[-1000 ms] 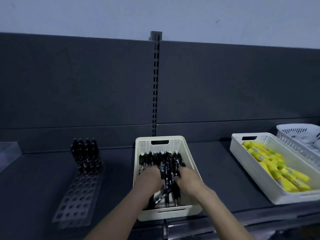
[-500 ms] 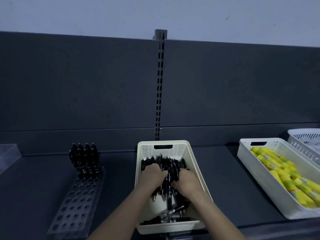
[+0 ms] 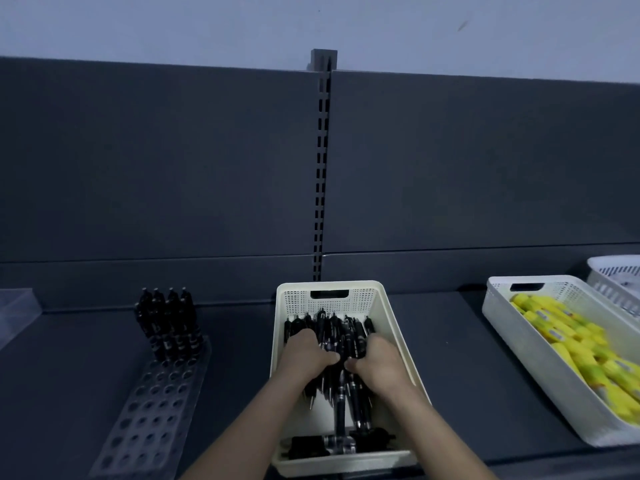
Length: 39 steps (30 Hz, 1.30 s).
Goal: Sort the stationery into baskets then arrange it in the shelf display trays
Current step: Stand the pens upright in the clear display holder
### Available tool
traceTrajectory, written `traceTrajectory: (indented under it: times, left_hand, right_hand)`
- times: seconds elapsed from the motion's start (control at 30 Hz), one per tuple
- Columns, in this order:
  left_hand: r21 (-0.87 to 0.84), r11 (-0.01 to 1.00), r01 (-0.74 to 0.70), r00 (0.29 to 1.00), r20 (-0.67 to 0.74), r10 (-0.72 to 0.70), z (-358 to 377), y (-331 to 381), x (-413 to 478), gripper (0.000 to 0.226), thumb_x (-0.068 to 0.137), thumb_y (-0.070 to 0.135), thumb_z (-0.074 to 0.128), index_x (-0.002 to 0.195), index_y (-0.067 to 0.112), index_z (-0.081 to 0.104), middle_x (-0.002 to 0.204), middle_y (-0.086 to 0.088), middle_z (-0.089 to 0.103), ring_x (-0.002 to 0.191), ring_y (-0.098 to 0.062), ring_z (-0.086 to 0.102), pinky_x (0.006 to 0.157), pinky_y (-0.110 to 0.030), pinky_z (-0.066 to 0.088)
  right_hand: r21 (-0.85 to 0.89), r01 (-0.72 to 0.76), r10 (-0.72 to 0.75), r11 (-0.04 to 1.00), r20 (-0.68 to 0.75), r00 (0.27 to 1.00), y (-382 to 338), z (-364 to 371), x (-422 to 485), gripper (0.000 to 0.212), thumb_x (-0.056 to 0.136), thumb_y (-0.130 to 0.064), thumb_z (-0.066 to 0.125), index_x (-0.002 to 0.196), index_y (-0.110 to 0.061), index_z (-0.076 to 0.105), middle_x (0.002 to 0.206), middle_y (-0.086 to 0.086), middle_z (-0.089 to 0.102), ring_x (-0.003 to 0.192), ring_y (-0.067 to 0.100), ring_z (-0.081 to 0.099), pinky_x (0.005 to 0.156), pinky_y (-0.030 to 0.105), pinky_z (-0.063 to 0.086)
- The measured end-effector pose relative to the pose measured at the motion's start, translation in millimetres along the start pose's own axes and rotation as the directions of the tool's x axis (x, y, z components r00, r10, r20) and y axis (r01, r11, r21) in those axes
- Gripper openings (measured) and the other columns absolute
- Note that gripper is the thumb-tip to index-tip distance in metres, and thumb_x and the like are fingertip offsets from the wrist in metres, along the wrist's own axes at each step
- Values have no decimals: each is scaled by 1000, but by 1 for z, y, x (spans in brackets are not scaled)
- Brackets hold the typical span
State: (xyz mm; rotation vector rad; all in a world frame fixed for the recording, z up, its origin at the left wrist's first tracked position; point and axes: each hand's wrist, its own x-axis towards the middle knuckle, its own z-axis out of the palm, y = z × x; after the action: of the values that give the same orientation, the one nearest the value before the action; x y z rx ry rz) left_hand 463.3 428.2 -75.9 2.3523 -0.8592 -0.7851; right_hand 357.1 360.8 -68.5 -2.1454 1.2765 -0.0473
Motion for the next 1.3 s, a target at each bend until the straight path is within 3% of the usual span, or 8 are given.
traceTrajectory:
  times: [0.13,0.4,0.53,0.63,0.77,0.87,1.0,1.3]
  left_hand:
    - [-10,1000,-12,1000,24,12,1,0,-1,29,79,30,69,75,15,44,72,5,47,78,-16,51,55,-24,34]
    - [-1,999,53,994,91,-53,-2,0,2,30,84,11,58,70,17,33,75,3,40,68,-11,44,57,-22,35]
    - [-86,994,73,985,161,-59,1,-2,-3,14,83,10,55,91,12,44,84,0,47,75,-11,47,61,-23,37]
    - [-116,991,71,976,215,-45,7,-2,-6,46,76,19,68,117,10,50,114,-6,59,103,-19,56,86,-27,46]
    - [78,997,17,989,143,-28,10,5,-13,55,75,26,76,118,9,46,120,-5,54,106,-19,53,81,-25,42]
    - [131,991,23,990,136,-40,9,9,-13,42,76,23,73,108,10,49,104,-1,55,108,-21,55,79,-26,44]
    - [81,996,22,997,76,-29,9,9,-14,24,74,18,64,67,16,41,68,5,46,61,-9,49,50,-19,35]
    - [-120,992,32,999,-9,-33,2,2,-16,27,90,23,52,65,18,44,67,5,48,58,-7,45,50,-18,34]
  right_hand:
    - [-47,-12,13,999,30,999,1,-2,2,36,85,-23,65,62,-17,37,79,0,52,77,17,50,63,22,37]
    - [37,13,-18,999,144,989,9,3,11,32,85,-33,65,99,-4,59,102,4,63,92,20,60,75,25,45]
    - [139,11,-28,990,124,992,11,4,13,38,86,-36,64,106,-4,61,101,7,64,92,21,61,74,24,43]
    - [165,43,-59,985,92,994,11,4,12,31,87,-34,63,100,-6,64,93,6,65,82,19,60,68,23,42]
    - [132,47,-52,990,29,998,10,6,12,35,88,-30,61,109,-4,55,108,10,63,97,24,61,72,25,43]
    - [121,78,-74,990,-37,997,10,6,10,33,90,-27,58,113,-4,52,111,10,63,100,24,60,75,26,44]
    - [223,150,-129,963,-105,986,11,5,6,23,89,-25,59,102,-7,56,98,6,65,92,22,61,75,26,48]
    - [564,141,-120,814,-74,990,16,3,-1,47,74,-42,69,79,4,59,69,11,58,63,22,54,67,42,50]
